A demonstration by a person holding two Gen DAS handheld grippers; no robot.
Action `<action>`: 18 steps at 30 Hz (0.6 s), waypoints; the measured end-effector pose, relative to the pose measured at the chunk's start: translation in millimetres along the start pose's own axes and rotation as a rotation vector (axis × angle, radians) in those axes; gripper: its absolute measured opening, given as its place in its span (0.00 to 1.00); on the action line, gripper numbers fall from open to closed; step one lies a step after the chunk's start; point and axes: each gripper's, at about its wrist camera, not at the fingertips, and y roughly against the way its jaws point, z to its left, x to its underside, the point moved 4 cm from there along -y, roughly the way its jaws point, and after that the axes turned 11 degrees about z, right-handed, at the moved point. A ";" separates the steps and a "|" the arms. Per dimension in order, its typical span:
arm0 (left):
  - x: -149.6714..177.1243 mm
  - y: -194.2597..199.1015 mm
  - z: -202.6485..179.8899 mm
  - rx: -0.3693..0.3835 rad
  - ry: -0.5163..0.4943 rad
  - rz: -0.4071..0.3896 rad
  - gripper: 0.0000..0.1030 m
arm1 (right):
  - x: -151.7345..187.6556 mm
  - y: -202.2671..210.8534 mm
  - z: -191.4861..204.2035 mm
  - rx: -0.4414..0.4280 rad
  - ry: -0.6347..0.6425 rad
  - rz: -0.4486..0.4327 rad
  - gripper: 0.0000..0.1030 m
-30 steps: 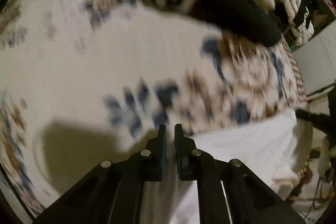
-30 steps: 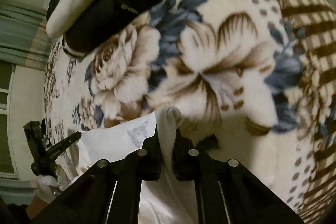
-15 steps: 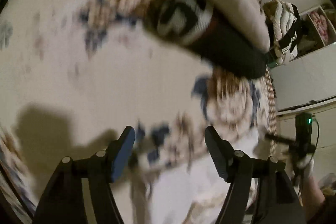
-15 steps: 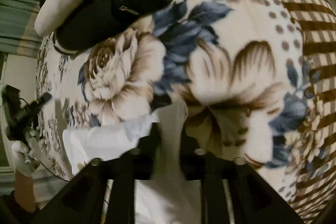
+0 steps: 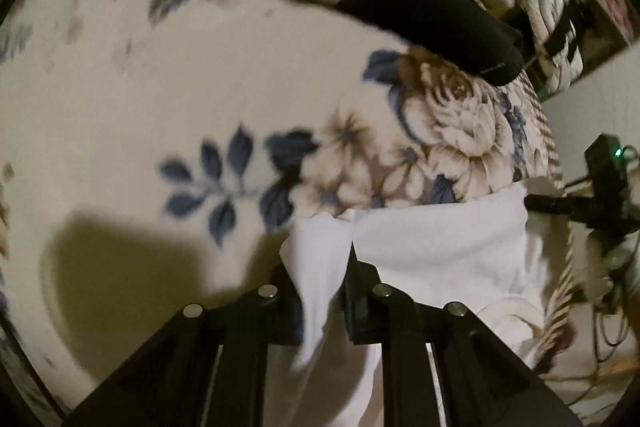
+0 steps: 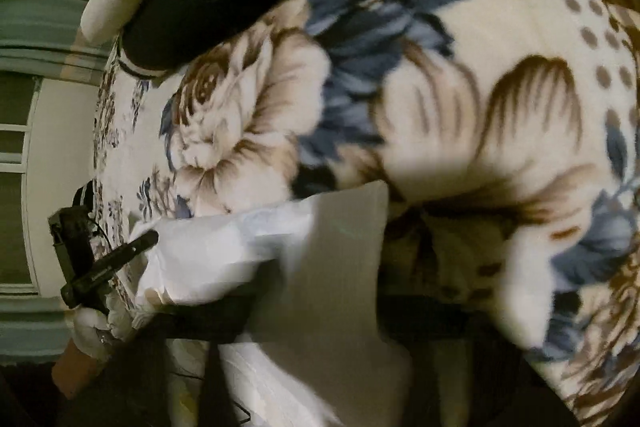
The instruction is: Fold small clothes
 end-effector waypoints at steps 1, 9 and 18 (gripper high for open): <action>-3.9 5.1 -1.4 -0.012 -0.014 -0.012 0.11 | 1.7 1.8 2.7 0.011 -0.001 -0.016 0.10; -69.8 34.6 -2.0 -0.008 -0.056 -0.071 0.11 | -5.3 50.8 24.0 0.034 -0.054 -0.199 0.08; -106.9 5.8 18.1 -0.007 0.001 0.056 0.29 | -66.8 45.3 6.0 0.099 -0.193 -0.133 0.34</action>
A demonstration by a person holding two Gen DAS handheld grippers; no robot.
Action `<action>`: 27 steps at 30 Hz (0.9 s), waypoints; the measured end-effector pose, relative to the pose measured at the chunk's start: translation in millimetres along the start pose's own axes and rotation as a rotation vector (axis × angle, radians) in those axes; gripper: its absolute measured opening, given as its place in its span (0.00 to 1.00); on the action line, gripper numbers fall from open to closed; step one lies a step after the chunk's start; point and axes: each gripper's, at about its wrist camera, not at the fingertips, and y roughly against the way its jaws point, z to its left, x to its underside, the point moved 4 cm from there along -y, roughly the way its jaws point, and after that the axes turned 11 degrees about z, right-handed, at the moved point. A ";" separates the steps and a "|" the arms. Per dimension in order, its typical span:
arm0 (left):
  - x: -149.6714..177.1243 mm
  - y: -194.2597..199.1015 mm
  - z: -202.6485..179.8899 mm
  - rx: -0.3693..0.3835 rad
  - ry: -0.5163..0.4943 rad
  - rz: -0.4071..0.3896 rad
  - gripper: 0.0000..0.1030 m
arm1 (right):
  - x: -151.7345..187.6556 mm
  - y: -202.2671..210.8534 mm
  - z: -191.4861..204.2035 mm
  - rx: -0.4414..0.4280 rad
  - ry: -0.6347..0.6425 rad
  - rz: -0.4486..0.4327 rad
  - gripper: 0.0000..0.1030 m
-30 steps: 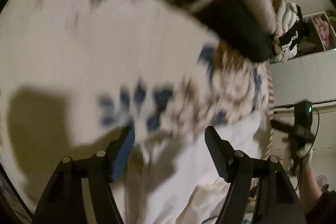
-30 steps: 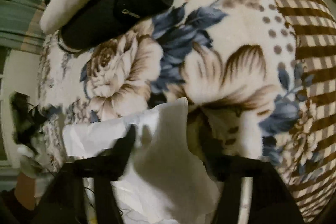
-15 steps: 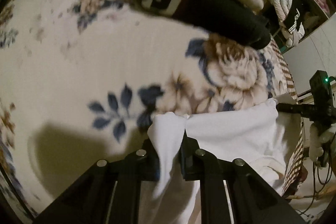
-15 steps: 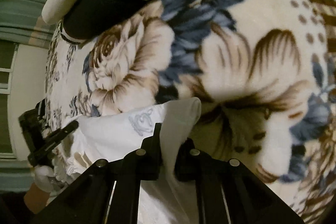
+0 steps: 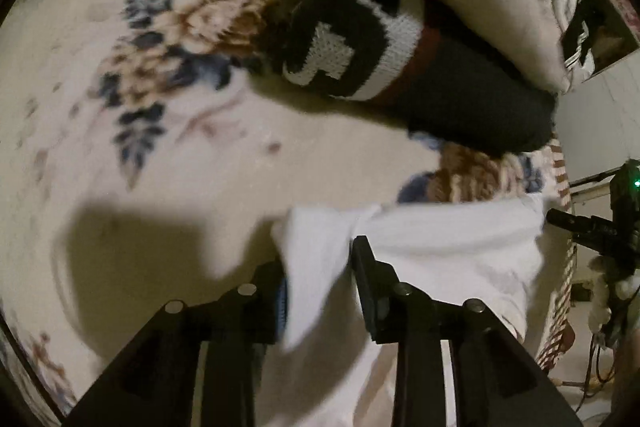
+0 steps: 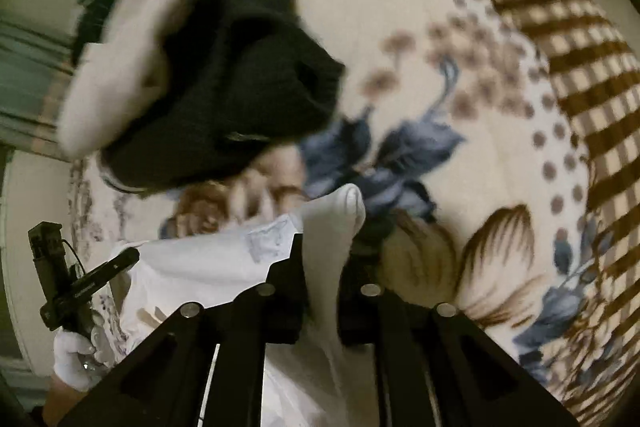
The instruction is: Fold small clothes
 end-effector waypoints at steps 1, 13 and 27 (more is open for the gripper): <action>13.6 12.0 2.6 -0.011 0.026 -0.032 0.35 | 7.3 6.1 -2.2 0.010 -0.005 -0.015 0.44; 66.0 20.3 -49.4 0.046 -0.006 -0.111 0.53 | 128.2 8.1 -13.2 -0.194 -0.209 -0.029 0.48; 161.9 13.4 -15.0 0.207 0.248 0.033 0.53 | 153.8 -40.5 -30.9 -0.271 -0.316 -0.005 0.48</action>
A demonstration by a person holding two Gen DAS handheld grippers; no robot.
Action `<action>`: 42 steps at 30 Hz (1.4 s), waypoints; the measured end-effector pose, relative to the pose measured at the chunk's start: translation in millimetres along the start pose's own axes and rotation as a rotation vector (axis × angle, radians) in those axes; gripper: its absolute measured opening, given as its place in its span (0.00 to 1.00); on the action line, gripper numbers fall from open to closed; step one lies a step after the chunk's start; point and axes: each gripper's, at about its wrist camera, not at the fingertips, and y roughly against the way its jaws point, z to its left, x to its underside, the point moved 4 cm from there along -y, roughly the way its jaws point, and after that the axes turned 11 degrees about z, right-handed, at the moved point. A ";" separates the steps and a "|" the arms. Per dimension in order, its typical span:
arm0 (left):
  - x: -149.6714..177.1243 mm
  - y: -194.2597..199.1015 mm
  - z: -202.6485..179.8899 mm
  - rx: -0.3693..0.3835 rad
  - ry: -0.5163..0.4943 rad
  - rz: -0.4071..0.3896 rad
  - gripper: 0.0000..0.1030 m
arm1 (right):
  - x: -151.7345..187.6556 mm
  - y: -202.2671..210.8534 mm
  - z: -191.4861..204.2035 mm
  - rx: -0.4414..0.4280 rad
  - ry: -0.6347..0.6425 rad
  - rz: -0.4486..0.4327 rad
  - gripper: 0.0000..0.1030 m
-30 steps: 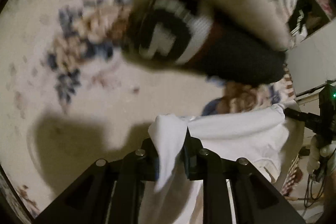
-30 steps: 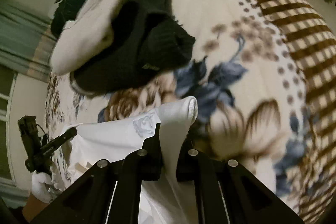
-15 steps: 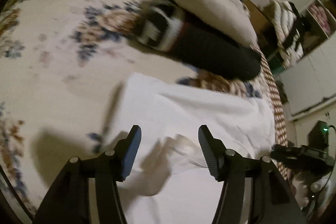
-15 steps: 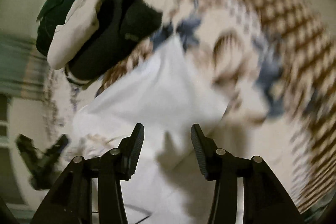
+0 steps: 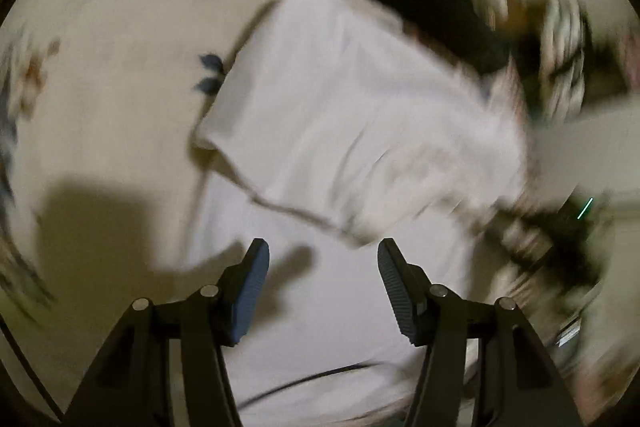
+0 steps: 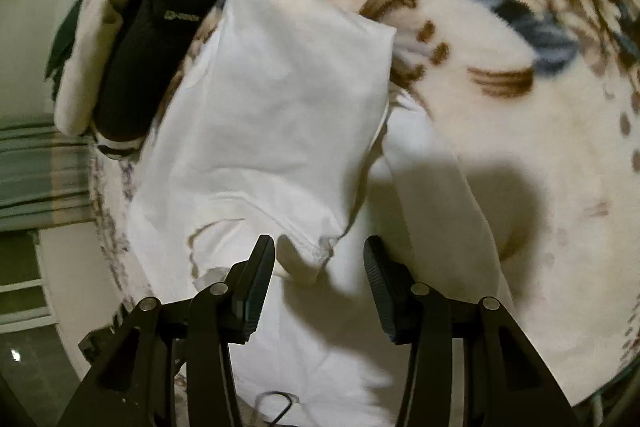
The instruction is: Fold small clothes
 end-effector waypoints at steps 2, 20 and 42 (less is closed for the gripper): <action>-7.4 -6.8 0.6 0.122 0.117 -0.028 0.53 | -6.8 0.5 0.1 -0.075 -0.027 -0.013 0.48; -29.5 -0.9 26.8 -0.096 0.198 -0.210 0.02 | 18.6 33.2 16.6 0.016 0.084 -0.125 0.09; -59.5 -38.8 16.4 -0.145 0.269 -0.238 0.03 | -13.8 34.7 -17.9 -0.044 0.000 -0.199 0.04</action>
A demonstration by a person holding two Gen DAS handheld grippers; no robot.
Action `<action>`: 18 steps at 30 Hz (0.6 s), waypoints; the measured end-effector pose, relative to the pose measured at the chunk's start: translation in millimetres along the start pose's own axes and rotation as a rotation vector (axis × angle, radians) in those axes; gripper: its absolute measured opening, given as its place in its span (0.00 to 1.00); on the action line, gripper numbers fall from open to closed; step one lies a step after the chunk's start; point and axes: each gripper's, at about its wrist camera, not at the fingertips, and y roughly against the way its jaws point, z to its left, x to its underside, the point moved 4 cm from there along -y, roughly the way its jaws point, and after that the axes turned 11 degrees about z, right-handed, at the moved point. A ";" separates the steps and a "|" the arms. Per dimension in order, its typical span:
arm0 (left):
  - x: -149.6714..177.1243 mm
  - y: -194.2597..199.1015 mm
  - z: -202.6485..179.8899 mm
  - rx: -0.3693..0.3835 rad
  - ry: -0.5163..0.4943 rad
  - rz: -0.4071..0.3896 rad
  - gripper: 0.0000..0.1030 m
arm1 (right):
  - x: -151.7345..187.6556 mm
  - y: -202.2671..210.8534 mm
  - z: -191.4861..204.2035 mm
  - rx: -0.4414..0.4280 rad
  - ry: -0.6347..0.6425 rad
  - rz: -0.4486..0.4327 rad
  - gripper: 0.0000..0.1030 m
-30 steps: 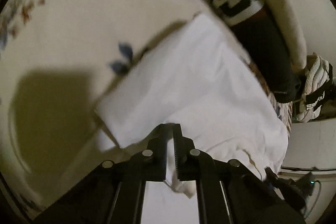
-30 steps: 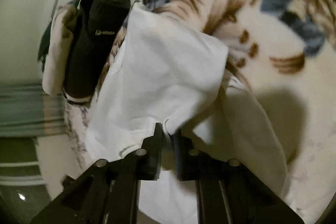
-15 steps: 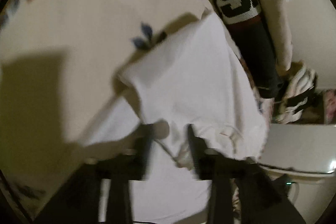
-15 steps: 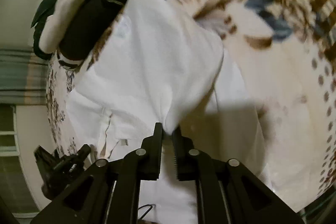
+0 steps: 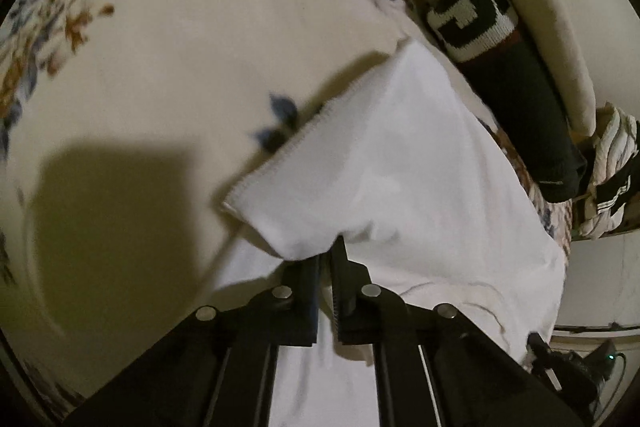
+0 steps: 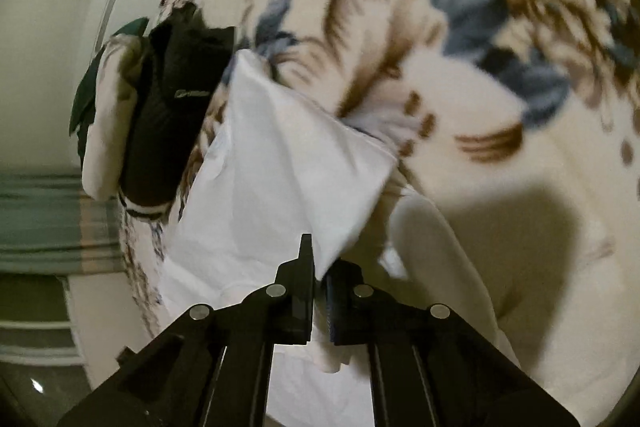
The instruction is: Fold small clothes
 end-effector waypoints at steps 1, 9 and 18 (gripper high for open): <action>-3.7 1.7 0.5 -0.004 -0.005 -0.006 0.03 | 2.2 3.1 0.5 0.035 0.017 -0.005 0.04; -1.6 9.8 8.5 0.016 -0.058 0.039 0.04 | -0.5 -5.2 -22.0 0.084 0.019 0.066 0.04; 86.0 70.8 31.7 -0.087 -0.227 0.040 0.93 | 49.7 37.4 -35.1 0.105 0.145 0.179 0.64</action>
